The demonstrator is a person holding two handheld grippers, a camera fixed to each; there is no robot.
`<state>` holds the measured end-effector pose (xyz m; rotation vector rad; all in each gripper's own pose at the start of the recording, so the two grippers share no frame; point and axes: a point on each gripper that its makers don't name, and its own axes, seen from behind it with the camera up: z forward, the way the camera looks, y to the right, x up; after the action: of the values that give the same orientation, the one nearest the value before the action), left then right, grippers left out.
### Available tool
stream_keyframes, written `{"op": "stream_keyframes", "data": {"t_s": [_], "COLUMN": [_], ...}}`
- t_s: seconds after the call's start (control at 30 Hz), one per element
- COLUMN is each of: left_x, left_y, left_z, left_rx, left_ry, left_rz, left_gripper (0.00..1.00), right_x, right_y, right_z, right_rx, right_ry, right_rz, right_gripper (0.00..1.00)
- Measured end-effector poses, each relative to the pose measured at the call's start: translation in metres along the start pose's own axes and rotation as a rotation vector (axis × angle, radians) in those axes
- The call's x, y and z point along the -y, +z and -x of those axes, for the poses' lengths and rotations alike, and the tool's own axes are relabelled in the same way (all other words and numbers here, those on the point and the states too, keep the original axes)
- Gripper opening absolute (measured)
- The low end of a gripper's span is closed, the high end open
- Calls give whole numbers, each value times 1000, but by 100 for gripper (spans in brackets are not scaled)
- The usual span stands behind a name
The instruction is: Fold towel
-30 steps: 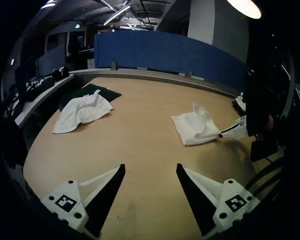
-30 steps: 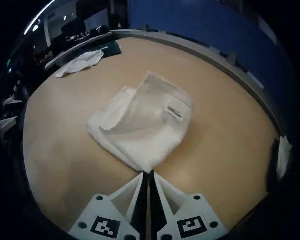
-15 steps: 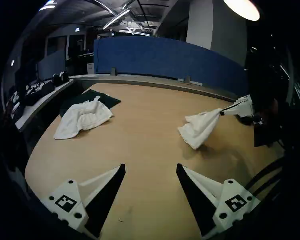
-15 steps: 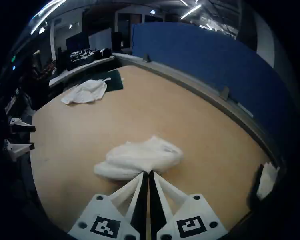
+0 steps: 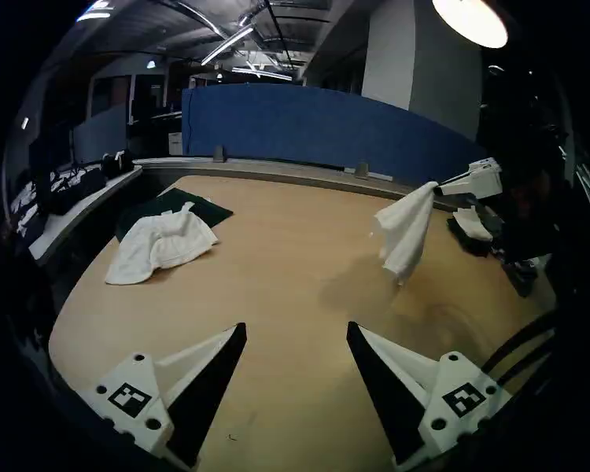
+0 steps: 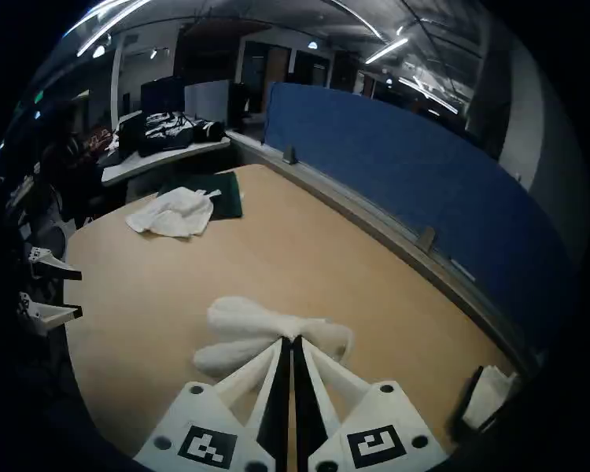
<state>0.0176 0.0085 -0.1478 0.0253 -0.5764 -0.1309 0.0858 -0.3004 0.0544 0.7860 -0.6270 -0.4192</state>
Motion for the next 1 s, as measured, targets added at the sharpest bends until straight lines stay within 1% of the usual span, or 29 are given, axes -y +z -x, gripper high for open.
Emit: {"op": "stream_keyframes", "data": {"t_s": [0.5,0.8,1.0], "left_x": [-1,-7,-11], "left_y": [-8,-8,-7], "left_z": [-6,-8,-10], "left_rx": [-12,-14,-16], "left_ry": [12,15,22], "left_rz": [10,22,31], "left_gripper": [95,95,95], "right_x": [-1,-10,-19], "right_y": [-14,-28,-38], "right_z": [-2,-1,4], "right_rx": [2,-6,-10], "right_ry": [-6,13,38], "right_rz": [18,34,46], "right_gripper": [2,2,2]}}
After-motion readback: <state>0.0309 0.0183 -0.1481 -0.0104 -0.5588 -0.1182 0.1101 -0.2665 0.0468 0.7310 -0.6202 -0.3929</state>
